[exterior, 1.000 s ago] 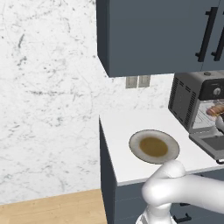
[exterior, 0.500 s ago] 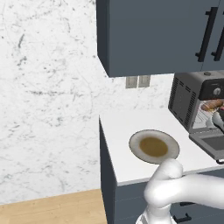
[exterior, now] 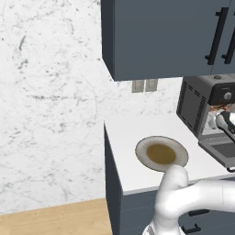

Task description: Pick up the kebab skewer and baguette bread, and place them inside the toaster oven. Close the toaster oven door and start by setting the timer.

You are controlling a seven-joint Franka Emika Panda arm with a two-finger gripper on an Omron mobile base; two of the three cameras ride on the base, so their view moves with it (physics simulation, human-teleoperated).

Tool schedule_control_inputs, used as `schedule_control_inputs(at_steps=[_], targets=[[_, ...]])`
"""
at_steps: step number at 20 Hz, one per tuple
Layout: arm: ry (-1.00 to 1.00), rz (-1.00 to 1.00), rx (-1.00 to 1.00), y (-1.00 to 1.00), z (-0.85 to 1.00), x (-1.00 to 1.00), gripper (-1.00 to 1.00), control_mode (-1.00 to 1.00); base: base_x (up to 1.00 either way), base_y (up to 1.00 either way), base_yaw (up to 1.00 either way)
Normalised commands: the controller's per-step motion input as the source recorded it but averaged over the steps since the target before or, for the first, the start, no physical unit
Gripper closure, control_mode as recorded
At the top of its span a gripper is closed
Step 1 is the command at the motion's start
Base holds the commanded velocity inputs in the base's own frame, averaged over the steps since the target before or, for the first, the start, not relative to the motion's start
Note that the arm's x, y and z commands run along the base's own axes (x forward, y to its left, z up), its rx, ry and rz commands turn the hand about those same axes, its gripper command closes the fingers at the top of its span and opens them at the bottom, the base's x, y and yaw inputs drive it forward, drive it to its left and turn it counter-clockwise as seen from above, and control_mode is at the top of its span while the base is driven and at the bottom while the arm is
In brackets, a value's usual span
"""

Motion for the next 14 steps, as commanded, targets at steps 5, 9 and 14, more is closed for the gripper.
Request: schedule_control_inputs(at_steps=[5, 9, 14], targets=[[-0.05, 0.00, 0.00, -0.11, 0.01, 0.45, -1.00, -1.00, 0.00, 0.00, 0.00], [-0.17, 0.00, 0.05, -0.43, 0.02, 0.03, -1.00, -1.00, 0.00, 0.00, 0.00], [-0.08, 0.00, 0.03, -0.46, 0.28, -0.16, -1.00, -1.00, 0.00, 0.00, 0.00]])
